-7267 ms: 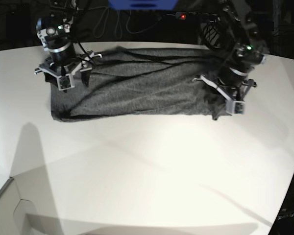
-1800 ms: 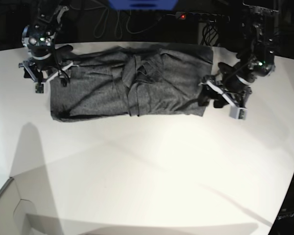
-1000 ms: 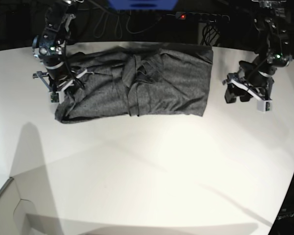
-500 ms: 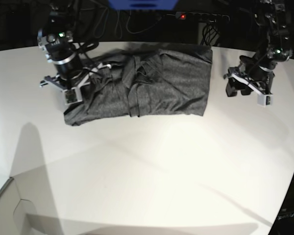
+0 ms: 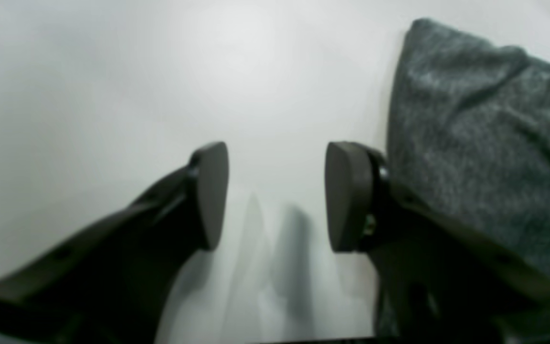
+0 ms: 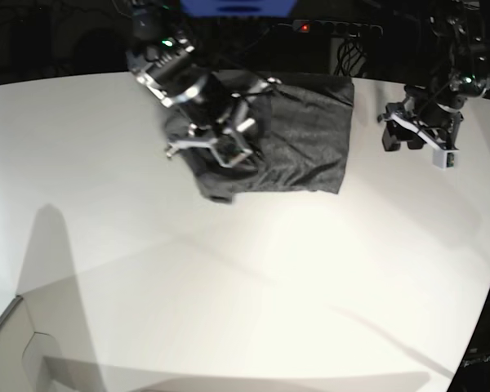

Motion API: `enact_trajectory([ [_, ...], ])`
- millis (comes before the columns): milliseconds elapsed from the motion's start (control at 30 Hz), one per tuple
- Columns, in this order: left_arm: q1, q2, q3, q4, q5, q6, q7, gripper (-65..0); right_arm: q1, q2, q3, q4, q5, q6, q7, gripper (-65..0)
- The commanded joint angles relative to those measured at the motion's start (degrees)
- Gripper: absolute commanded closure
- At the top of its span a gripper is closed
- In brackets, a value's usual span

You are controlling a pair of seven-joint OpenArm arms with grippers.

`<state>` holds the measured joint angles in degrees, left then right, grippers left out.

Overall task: Layout the t-shirt on the table in an organized manner, then fold the t-shirt properly
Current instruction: 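Fold the grasped end with the right gripper over toward the left gripper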

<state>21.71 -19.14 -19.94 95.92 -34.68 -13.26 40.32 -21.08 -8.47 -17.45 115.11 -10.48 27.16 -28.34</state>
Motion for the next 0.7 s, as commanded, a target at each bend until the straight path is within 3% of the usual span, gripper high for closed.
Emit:
enact_trajectory([
  [0,-0.13,-0.60,-0.32,0.39,-0.62,-0.24,-1.06,-32.2,1.26,-0.53,-2.02,0.71,0.77,0.05,1.83,0.0],
  [433,1.01,-0.34,-0.41,-1.11,-0.71,-0.24,-1.06,-32.2,10.66,-0.53,-16.17,-15.81,-2.49,-0.04,2.27,0.0],
  [667,0.83,-0.07,1.18,-1.11,-1.06,-0.24,-1.06,-32.1,14.00,-0.53,-18.64,-16.96,-2.40,-0.04,2.36,0.0],
])
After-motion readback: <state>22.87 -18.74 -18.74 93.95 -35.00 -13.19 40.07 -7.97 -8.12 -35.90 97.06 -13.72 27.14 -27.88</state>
